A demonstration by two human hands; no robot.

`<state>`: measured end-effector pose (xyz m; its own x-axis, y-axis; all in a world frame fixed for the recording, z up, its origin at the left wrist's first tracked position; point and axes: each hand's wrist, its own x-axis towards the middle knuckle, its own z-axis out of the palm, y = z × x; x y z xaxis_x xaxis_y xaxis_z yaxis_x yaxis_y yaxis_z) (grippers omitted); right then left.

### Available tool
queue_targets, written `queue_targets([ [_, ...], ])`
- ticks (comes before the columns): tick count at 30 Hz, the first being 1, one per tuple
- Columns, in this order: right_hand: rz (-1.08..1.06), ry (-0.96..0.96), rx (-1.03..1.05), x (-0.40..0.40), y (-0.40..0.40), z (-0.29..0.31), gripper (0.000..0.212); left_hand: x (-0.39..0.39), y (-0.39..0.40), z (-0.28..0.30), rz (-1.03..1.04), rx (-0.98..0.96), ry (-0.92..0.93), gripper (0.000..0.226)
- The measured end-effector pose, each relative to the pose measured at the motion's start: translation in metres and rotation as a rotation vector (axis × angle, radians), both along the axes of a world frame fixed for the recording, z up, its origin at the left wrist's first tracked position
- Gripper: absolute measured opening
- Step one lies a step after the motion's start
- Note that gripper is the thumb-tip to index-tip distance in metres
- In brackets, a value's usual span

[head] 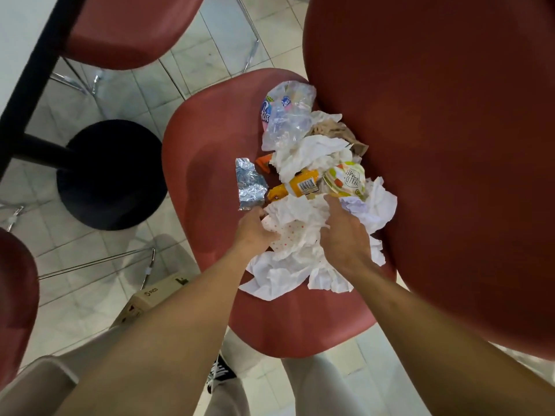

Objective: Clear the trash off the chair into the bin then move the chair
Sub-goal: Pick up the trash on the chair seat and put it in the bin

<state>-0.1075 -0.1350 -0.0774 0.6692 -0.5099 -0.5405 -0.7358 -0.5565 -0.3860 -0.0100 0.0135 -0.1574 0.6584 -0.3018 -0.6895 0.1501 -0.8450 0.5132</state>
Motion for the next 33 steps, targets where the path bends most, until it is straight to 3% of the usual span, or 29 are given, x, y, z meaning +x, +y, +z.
queue_targets([
  [3, -0.119, -0.050, 0.062, -0.011, -0.001, 0.009, 0.050, -0.008, 0.007, 0.009, 0.087, -0.008, 0.051, 0.032],
  [8, -0.358, -0.192, 0.162, -0.020, 0.003, 0.036, 0.032, -0.020, 0.026, 0.027, 0.209, -0.094, 0.022, 0.040],
  [15, -0.416, -0.326, 0.013, -0.033, 0.031, 0.079, 0.017, -0.034, 0.073, 0.082, 0.412, -0.144, -0.131, 0.052],
  [20, -0.467, -0.345, -0.067, -0.037, 0.069, 0.100, 0.017, -0.043, 0.116, 0.110, 0.440, -0.189, -0.206, 0.049],
  [28, -0.403, -0.361, 0.012, -0.048, 0.152, 0.121, 0.005, -0.069, 0.199, 0.146, 0.590, -0.220, -0.188, 0.043],
  [33, -0.231, -0.326, 0.104, -0.057, 0.222, 0.130, 0.004, -0.090, 0.272, 0.161, 0.680, -0.209, -0.203, 0.046],
])
